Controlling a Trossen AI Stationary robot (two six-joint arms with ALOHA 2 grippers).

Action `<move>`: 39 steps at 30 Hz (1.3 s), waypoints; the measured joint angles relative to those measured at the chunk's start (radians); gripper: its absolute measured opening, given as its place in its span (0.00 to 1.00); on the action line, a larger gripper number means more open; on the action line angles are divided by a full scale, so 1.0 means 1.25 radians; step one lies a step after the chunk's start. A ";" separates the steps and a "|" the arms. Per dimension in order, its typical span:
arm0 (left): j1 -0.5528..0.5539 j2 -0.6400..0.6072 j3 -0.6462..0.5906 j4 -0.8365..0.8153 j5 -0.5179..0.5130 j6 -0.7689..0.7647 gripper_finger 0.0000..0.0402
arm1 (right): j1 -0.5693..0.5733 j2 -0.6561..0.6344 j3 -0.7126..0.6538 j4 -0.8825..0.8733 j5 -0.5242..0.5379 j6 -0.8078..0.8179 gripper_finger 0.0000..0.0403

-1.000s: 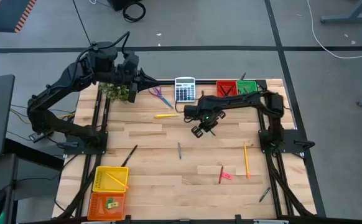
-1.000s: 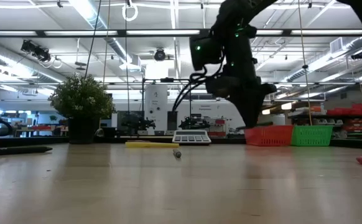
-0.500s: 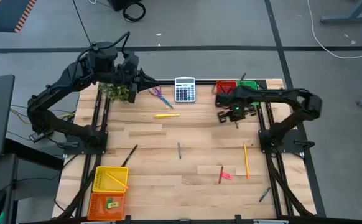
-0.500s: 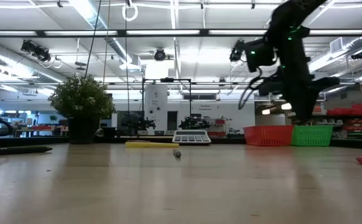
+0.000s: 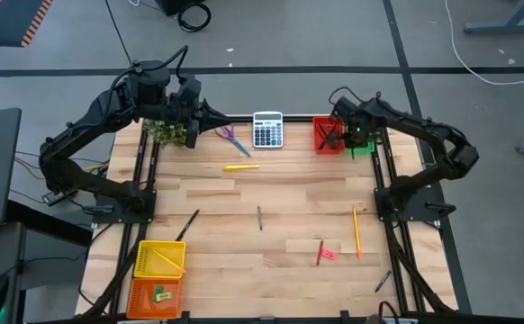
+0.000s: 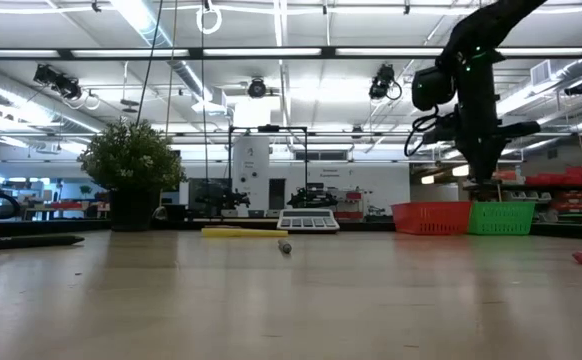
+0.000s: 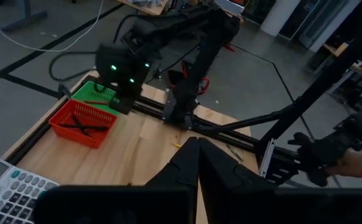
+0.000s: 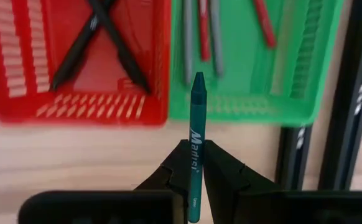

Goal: Sort crayons/erasers/pens/pencils in bins
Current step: Put the top green crayon into the green bin

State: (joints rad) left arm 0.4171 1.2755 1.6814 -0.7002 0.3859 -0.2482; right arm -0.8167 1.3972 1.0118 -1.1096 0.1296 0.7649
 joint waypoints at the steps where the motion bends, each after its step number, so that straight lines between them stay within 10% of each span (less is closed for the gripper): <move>1: 0.000 0.000 0.000 0.000 0.000 -0.003 0.04 | -0.018 0.008 0.007 0.005 0.001 -0.018 0.10; 12: 0.000 0.000 0.000 0.000 0.000 -0.024 0.04 | -0.160 0.115 0.060 0.080 0.013 -0.146 0.10; 39: 0.000 0.000 0.000 0.000 0.000 -0.090 0.05 | -0.184 0.283 0.063 0.196 0.013 -0.215 0.11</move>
State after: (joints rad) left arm 0.4168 1.2758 1.6814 -0.7006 0.3855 -0.3602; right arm -1.0472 1.7504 1.0904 -0.8648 0.1463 0.4961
